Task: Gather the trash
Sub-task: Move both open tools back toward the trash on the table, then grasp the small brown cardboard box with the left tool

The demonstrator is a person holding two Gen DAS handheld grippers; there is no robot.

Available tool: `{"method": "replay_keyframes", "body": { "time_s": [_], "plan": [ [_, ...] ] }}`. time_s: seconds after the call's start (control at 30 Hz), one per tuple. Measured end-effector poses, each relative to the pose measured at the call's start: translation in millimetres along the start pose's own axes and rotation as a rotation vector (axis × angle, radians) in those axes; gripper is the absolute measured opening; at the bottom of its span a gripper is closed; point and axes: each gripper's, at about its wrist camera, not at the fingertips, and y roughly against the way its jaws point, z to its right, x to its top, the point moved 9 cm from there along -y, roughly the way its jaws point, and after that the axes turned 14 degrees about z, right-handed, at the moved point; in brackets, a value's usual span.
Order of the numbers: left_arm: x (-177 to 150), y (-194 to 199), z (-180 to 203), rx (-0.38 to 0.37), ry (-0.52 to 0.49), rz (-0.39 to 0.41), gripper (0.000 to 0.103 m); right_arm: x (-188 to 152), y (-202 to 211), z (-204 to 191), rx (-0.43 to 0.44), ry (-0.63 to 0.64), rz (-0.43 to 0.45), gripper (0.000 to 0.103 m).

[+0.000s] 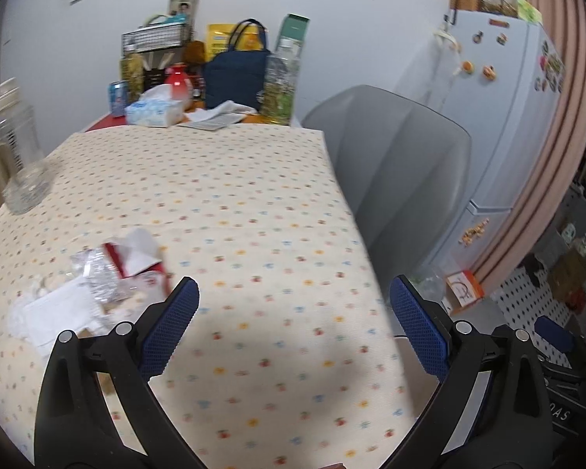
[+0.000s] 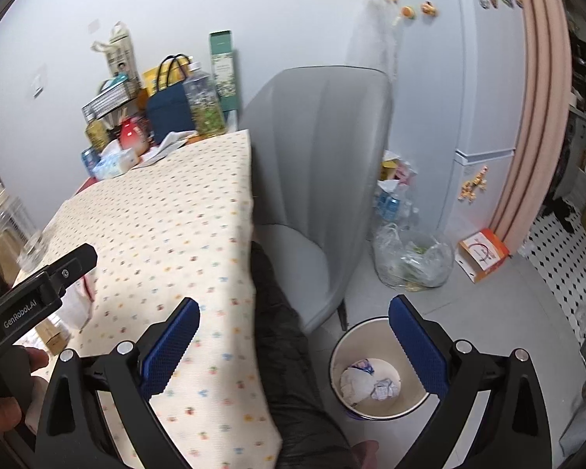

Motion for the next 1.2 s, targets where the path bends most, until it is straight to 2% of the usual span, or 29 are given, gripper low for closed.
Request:
{"method": "replay_keyframes", "body": {
  "time_s": [0.4,0.73,1.07,1.2],
  "plan": [
    [-9,27,-79,0.109,0.071,0.015,0.097,-7,2,-66,0.095,0.072,-0.018,0.095],
    [-34,43,-139,0.188,0.103,-0.012,0.097,-27,-3,-121,0.175,0.127,-0.053,0.095],
    [-58,31,-151,0.212,0.083,-0.076,0.096,-46,-12,-137,0.2,0.147,-0.094,0.095],
    [-67,22,-147,0.224,0.057,-0.107,0.088,-51,-16,-136,0.201,0.145,-0.105,0.095]
  ]
}}
